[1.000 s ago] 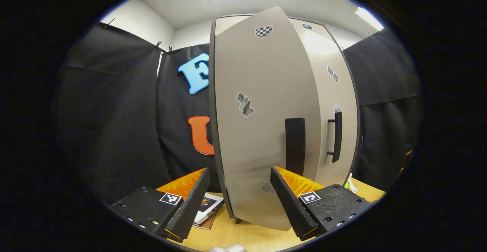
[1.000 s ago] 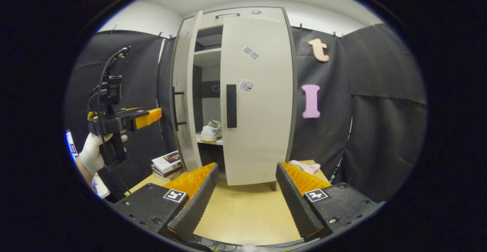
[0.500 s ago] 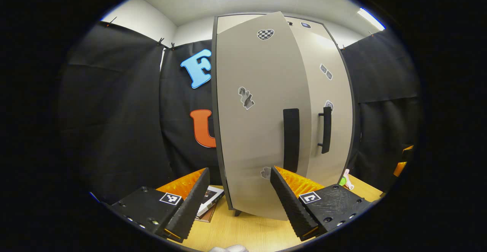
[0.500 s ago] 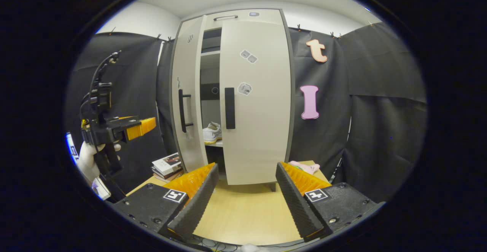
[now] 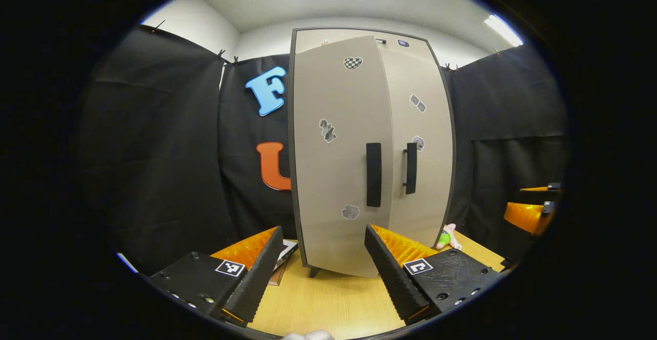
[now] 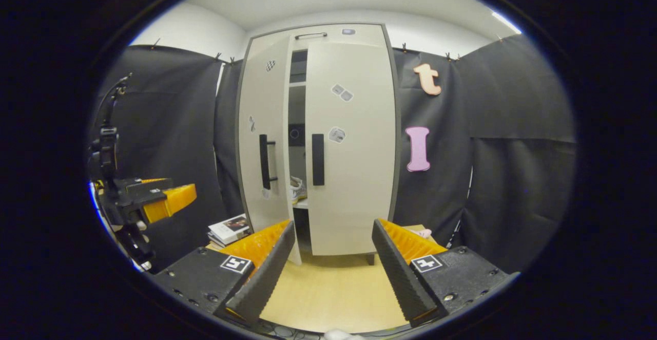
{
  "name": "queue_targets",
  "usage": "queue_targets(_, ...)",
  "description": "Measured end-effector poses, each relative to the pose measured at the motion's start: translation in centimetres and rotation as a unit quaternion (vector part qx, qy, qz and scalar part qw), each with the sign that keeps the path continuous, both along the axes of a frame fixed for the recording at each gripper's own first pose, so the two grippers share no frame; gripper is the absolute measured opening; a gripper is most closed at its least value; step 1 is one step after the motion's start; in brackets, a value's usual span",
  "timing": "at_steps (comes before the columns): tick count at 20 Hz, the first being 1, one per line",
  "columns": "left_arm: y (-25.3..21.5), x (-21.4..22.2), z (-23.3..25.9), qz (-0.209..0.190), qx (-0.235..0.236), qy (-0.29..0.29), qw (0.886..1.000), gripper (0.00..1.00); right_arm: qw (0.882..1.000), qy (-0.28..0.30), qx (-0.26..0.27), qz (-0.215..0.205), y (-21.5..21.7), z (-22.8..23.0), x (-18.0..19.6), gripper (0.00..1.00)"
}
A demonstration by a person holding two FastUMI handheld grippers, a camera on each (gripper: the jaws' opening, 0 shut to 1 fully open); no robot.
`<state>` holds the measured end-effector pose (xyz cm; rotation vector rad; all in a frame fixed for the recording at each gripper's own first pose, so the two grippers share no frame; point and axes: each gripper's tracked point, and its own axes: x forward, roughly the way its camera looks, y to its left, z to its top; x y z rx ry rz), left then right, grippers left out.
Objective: Grab one shoe with the right hand and put it into the shoe cabinet, grab the other shoe with the left hand and put it into the shoe cabinet; then close the right door with the right hand and the left door with the left hand.
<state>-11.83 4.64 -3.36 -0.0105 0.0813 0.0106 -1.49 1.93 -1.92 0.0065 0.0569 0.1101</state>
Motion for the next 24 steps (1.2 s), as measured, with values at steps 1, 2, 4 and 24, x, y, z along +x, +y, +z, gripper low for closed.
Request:
queue_targets(1, 0.1, -0.7, -0.3, 0.002, 0.003, 0.001, 1.000, 0.96, 1.000, -0.002, 0.000, -0.001, 0.2, 0.1, -0.1, 0.98)
queue_targets(2, 0.2, -1.2, -0.5, 0.003, 0.004, 0.003, 1.000, 0.96, 1.000, -0.003, 0.001, -0.001, 0.3, 0.0, -0.2, 0.98)
queue_targets(4, 0.2, -2.0, -0.8, 0.005, 0.005, 0.005, 1.000, 0.96, 1.000, -0.005, 0.005, -0.002, 0.5, 0.0, -0.4, 0.98)
queue_targets(24, -1.4, -2.5, -0.9, -0.014, -0.002, 0.010, 1.000, 0.96, 1.000, -0.006, 0.006, -0.018, 0.1, 0.2, -1.2, 0.98)
